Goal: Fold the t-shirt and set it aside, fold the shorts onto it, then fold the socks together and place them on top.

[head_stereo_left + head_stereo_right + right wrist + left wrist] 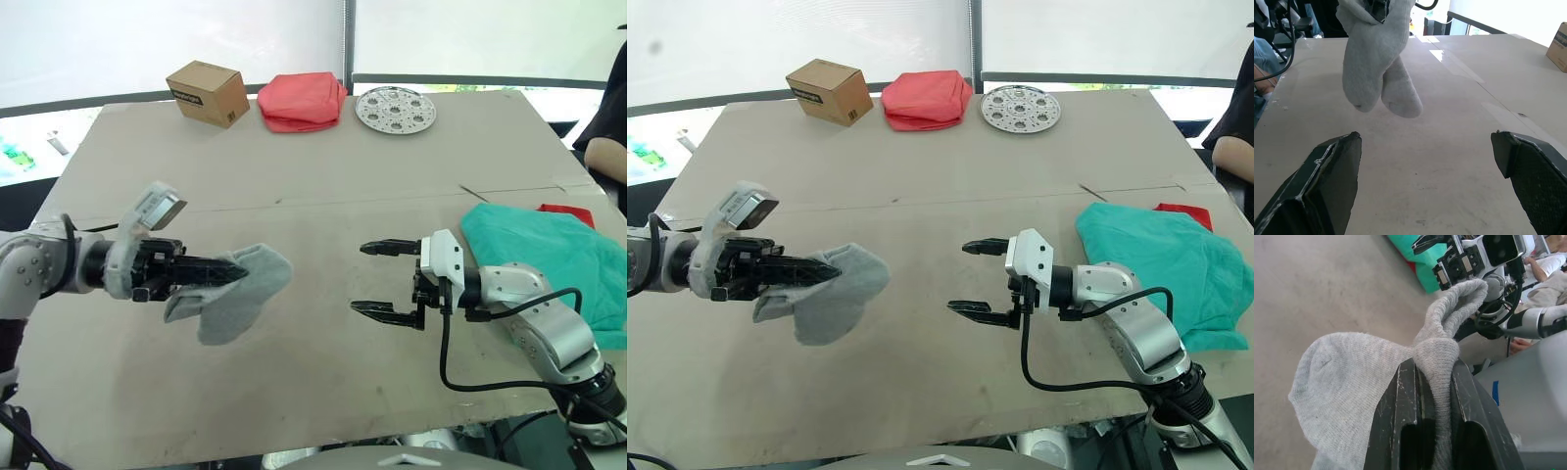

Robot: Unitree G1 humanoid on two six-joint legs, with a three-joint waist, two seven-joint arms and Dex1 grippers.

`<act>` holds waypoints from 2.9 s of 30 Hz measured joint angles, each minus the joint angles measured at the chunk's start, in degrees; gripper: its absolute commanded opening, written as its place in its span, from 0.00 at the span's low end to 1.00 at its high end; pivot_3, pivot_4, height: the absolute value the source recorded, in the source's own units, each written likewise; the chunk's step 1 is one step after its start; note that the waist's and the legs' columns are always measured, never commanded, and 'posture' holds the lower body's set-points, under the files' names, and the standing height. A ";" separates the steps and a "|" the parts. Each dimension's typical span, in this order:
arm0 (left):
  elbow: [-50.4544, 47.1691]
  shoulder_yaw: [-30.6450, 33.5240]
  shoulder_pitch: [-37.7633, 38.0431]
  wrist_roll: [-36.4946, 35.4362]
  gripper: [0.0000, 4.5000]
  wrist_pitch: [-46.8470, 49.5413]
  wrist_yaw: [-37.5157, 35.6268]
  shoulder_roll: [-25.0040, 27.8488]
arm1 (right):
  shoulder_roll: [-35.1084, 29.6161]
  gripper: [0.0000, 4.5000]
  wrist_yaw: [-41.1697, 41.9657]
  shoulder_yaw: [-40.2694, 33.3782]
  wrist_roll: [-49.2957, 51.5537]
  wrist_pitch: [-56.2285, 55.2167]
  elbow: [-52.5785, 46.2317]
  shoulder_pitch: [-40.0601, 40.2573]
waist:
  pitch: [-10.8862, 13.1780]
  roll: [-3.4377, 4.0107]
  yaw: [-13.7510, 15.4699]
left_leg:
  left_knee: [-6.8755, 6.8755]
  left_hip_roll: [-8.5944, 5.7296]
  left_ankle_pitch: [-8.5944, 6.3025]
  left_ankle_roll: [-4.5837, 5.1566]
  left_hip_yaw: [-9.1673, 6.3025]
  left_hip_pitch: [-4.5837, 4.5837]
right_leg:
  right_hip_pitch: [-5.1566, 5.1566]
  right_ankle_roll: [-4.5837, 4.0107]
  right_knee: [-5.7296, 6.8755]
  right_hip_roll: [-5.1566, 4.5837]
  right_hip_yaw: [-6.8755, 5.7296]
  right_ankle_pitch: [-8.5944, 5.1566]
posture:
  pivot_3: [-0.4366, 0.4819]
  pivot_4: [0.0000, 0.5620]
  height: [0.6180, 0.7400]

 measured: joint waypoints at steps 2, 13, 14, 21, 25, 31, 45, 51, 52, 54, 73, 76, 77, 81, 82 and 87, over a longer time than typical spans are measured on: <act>-1.59 0.04 0.68 -0.53 0.00 0.08 0.59 -0.12 | -0.02 1.00 0.07 -0.01 0.01 0.00 0.00 0.00 | -0.01 -0.01 0.01 | 0.01 0.00 0.01 -0.01 -0.01 -0.01 | 0.00 -0.01 0.00 0.00 -0.01 0.00 | 0.48 0.27 1.00; 0.55 7.20 -3.01 -10.67 0.00 12.97 14.63 -10.15 | -0.19 1.00 0.42 -0.36 0.04 0.05 -0.20 0.41 | -0.02 -0.02 -0.19 | 0.07 -0.02 0.05 -0.08 -0.04 0.09 | 0.09 0.00 0.08 -0.01 0.08 0.03 | 0.48 0.27 1.00; 1.20 8.88 -2.68 -10.56 0.00 13.15 18.36 -13.42 | -0.26 1.00 0.26 -0.50 0.04 0.07 -0.30 0.80 | -0.02 0.00 -0.09 | 0.07 -0.02 0.06 -0.09 -0.05 0.09 | 0.09 -0.01 0.10 -0.03 0.18 0.03 | 0.48 0.27 1.00; 6.12 20.37 -4.68 -13.72 0.00 16.36 38.46 -27.74 | -0.33 1.00 -0.36 -0.55 0.02 0.14 -0.74 1.17 | -0.08 -0.22 0.11 | 0.22 -0.07 0.07 -0.12 -0.16 0.07 | 0.18 -0.17 0.16 -0.12 0.19 0.20 | 0.48 0.27 1.00; 4.62 23.12 -2.49 -20.77 0.00 17.21 47.49 -30.24 | -0.30 1.00 -0.70 -0.54 0.04 0.22 -0.87 1.28 | -0.08 -0.22 0.07 | 0.25 -0.08 0.07 -0.13 -0.18 0.11 | 0.17 -0.20 0.32 -0.38 0.19 0.19 | 0.48 0.27 1.00; 3.96 23.49 -1.98 -22.51 0.00 16.73 49.78 -24.31 | -0.27 1.00 -0.12 -0.52 0.01 0.07 -0.67 1.19 | -0.08 -0.23 0.05 | 0.24 -0.23 0.07 -0.13 -0.16 0.15 | 0.17 -0.25 0.40 -0.28 0.20 0.15 | 0.48 0.27 1.00; -14.50 -0.38 12.23 19.98 0.00 -39.31 28.24 -18.42 | 0.14 1.00 -0.18 -0.49 -0.26 -0.95 -0.34 1.71 | 0.01 -0.04 0.18 | -0.01 -0.24 0.07 -0.15 -0.01 0.19 | 0.15 -0.28 0.14 -0.42 0.31 0.15 | 0.48 0.27 1.00; -14.15 -5.82 16.04 25.64 0.50 -43.32 30.39 -23.46 | 0.16 1.00 -0.19 -0.44 -0.27 -1.00 -0.36 1.51 | 0.00 -0.06 0.23 | 0.03 -0.18 0.04 -0.07 -0.08 0.08 | 0.16 -0.25 0.00 -0.40 0.17 0.16 | 0.48 0.27 1.00; -14.18 -5.29 16.58 23.64 0.61 -41.35 30.26 -23.57 | 0.08 1.00 -0.20 -0.44 -0.27 -0.95 -0.36 1.51 | 0.01 -0.06 0.20 | 0.03 -0.15 -0.06 0.11 -0.12 0.07 | 0.16 -0.24 0.00 -0.38 0.13 0.15 | 0.48 0.27 1.00; -14.15 -1.08 16.66 16.98 0.77 -35.86 29.82 -23.45 | 0.00 1.00 -0.21 -0.44 -0.27 -0.89 -0.38 1.51 | 0.01 -0.05 0.17 | 0.03 -0.08 -0.08 0.14 -0.18 0.06 | 0.15 -0.06 0.00 -0.37 0.02 0.04 | 0.48 0.27 1.00; -18.69 2.16 34.80 31.52 0.77 -55.79 23.10 -20.29 | 11.36 1.00 -2.26 13.26 -17.80 -8.06 24.74 -10.73 | 0.03 0.04 0.09 | 0.01 -0.11 0.06 -0.10 -0.16 0.06 | 0.17 -0.28 -0.05 -0.22 -0.18 0.17 | 0.48 0.27 1.00; -18.44 0.84 34.69 33.87 0.59 -56.84 24.26 -20.89 | 12.00 0.81 -0.91 14.02 -18.79 -9.45 27.82 -11.63 | 0.04 0.06 0.05 | 0.01 -0.11 0.05 -0.08 -0.14 0.08 | 0.17 -0.27 -0.04 -0.18 -0.17 0.17 | 0.48 0.27 1.00; -18.22 -0.02 34.39 34.68 0.49 -56.83 24.91 -21.34 | 12.61 0.70 -0.61 14.34 -19.22 -9.76 29.34 -12.39 | 0.04 0.07 0.04 | 0.01 -0.11 0.02 -0.03 -0.13 0.10 | 0.17 -0.27 -0.03 -0.16 -0.16 0.17 | 0.48 0.27 1.00; -18.04 -3.06 34.12 35.72 0.07 -55.49 26.43 -22.41 | 14.10 0.28 0.44 15.09 -20.61 -10.92 33.68 -13.84 | 0.03 0.05 0.02 | 0.01 -0.08 -0.06 0.10 -0.14 0.11 | 0.18 -0.27 -0.01 -0.12 -0.15 0.17 | 0.48 0.27 1.00; -18.05 -3.36 34.12 35.72 0.00 -55.12 26.67 -22.57 | 14.24 0.17 0.45 15.09 -20.77 -11.14 34.13 -13.92 | 0.04 0.06 0.03 | 0.01 -0.08 -0.05 0.09 -0.14 0.10 | 0.17 -0.27 -0.01 -0.13 -0.15 0.17 | 0.48 0.27 1.00; -19.08 -2.31 33.64 31.70 0.00 -50.49 28.36 -25.21 | 14.39 0.02 1.19 13.12 -19.63 -10.56 34.24 -13.99 | 0.04 0.06 0.06 | 0.02 -0.08 0.04 -0.07 -0.16 0.10 | 0.18 -0.27 -0.01 -0.15 -0.16 0.17 | 0.48 0.27 1.00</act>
